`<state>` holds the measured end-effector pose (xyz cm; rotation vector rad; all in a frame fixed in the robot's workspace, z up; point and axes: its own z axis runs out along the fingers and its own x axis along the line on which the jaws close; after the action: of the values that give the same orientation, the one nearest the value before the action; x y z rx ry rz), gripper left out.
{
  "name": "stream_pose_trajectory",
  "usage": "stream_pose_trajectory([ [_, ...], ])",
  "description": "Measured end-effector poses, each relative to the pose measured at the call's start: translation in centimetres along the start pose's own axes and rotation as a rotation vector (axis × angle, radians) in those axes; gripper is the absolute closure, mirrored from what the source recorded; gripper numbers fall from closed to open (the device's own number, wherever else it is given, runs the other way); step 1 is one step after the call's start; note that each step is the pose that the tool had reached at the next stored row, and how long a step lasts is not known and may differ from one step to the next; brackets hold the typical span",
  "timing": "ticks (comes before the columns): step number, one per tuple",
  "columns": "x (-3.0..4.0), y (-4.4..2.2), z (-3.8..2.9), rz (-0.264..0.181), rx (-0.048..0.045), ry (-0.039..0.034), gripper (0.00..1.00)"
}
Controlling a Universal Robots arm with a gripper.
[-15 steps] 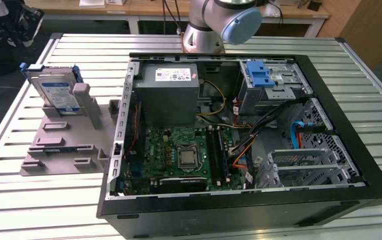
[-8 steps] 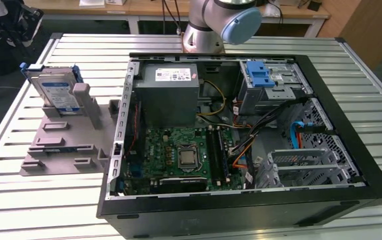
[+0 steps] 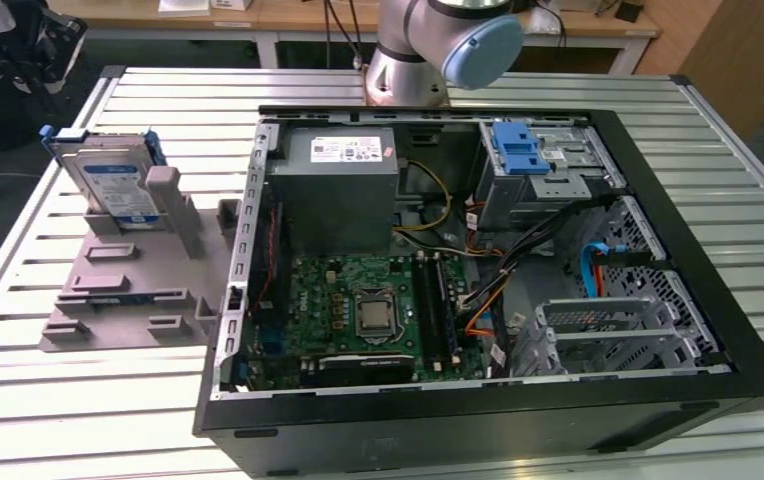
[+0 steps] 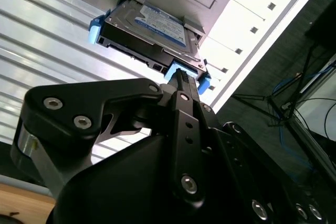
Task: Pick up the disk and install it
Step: 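Pick up the disk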
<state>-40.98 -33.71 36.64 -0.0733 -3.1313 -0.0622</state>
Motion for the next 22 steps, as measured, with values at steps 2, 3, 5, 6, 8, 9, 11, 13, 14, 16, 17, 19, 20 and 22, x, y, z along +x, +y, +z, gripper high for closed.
stream_pose_trajectory([
  [2,0.0,0.0,0.0,-0.006,0.0001,0.0003,0.89],
  [3,0.0,0.0,-0.01,-0.011,0.0002,0.0006,0.89],
  [5,0.0,0.0,0.0,-0.023,0.0002,0.0009,0.89],
  [6,0.0,0.0,0.0,-0.028,0.0003,0.0011,0.89],
  [8,0.0,0.0,0.0,-0.04,0.0004,0.0017,0.89],
  [9,0.0,0.0,0.0,-0.047,0.0005,0.002,0.89],
  [11,0.0,0.0,0.0,-0.062,0.0007,0.0025,0.89],
  [13,0.0,0.0,0.0,-0.077,0.0008,0.0031,0.89],
  [14,0.0,0.0,0.0,-0.084,0.0009,0.0035,0.89],
  [16,0.0,0.0,0.0,-0.099,0.001,0.0039,0.89],
  [17,0.0,0.0,0.0,-0.106,0.0011,0.0043,0.89],
  [19,0.0,0.0,0.0,-0.12,0.0012,0.0049,0.89],
  [20,0.0,0.0,0.0,-0.127,0.0013,0.0051,0.89],
  [22,0.0,0.0,0.0,-0.141,0.0015,0.0056,0.89],
])
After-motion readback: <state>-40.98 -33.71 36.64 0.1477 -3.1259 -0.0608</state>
